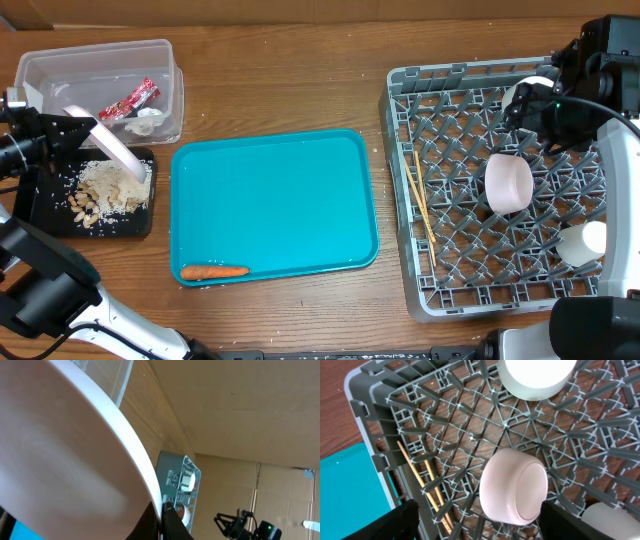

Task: Sort waste into correct bins and load items into the dishwasher
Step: 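Carry the plate left and tip the rice onto the black tray, then bring the empty plate back and set it on the teal tray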

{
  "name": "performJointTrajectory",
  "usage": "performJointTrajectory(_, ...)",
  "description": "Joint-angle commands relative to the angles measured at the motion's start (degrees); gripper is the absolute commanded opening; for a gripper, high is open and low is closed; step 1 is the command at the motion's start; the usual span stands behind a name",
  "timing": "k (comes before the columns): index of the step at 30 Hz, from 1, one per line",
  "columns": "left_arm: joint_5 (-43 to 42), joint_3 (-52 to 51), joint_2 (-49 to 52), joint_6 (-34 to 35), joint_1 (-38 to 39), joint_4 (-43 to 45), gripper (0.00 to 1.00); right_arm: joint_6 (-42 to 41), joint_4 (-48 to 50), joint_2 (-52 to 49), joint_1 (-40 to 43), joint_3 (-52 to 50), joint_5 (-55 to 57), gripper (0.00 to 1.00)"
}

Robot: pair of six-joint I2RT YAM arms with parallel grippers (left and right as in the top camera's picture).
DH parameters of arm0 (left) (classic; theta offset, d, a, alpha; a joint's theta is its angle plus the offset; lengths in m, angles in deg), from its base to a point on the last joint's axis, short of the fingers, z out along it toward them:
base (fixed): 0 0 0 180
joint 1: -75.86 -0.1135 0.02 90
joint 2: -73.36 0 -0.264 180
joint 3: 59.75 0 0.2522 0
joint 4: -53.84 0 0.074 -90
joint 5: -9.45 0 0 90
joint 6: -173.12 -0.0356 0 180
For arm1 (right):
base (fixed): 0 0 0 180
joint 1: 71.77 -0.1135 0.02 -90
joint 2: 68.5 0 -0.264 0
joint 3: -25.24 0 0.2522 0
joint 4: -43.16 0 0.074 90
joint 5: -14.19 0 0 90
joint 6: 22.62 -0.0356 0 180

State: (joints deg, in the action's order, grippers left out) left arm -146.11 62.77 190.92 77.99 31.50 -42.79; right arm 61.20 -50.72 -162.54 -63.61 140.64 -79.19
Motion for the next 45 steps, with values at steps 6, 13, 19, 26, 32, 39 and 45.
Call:
performJointTrajectory(6,1.81,1.25,-0.33,-2.16,-0.11,-1.51,0.04,0.26,-0.2,0.11,-0.15,0.33,1.4,0.79)
performJointTrajectory(13,1.53,1.25,-0.35,-8.72,5.09,-9.84,0.04,0.26,-0.37,0.11,-0.15,0.33,1.4,0.8)
performJointTrajectory(19,5.38,1.25,-0.35,-12.63,17.18,-13.31,0.04,0.24,-0.37,0.11,-0.15,0.33,1.4,0.8)
performJointTrajectory(26,26.99,1.22,-0.33,1.29,36.98,-1.92,0.04,0.22,-0.39,0.11,-0.17,0.33,1.4,0.8)
performJointTrajectory(32,50.49,1.22,-0.2,13.49,52.3,6.58,0.04,0.22,-1.01,0.11,-0.17,0.33,1.4,0.8)
performJointTrajectory(39,60.15,1.11,1.81,19.12,65.9,9.16,0.04,0.24,-1.9,0.11,-0.17,0.33,1.4,0.8)
performJointTrajectory(45,60.0,1.11,5.01,19.06,70.73,9.53,0.05,0.24,-1.81,0.11,-0.17,0.33,1.33,0.8)
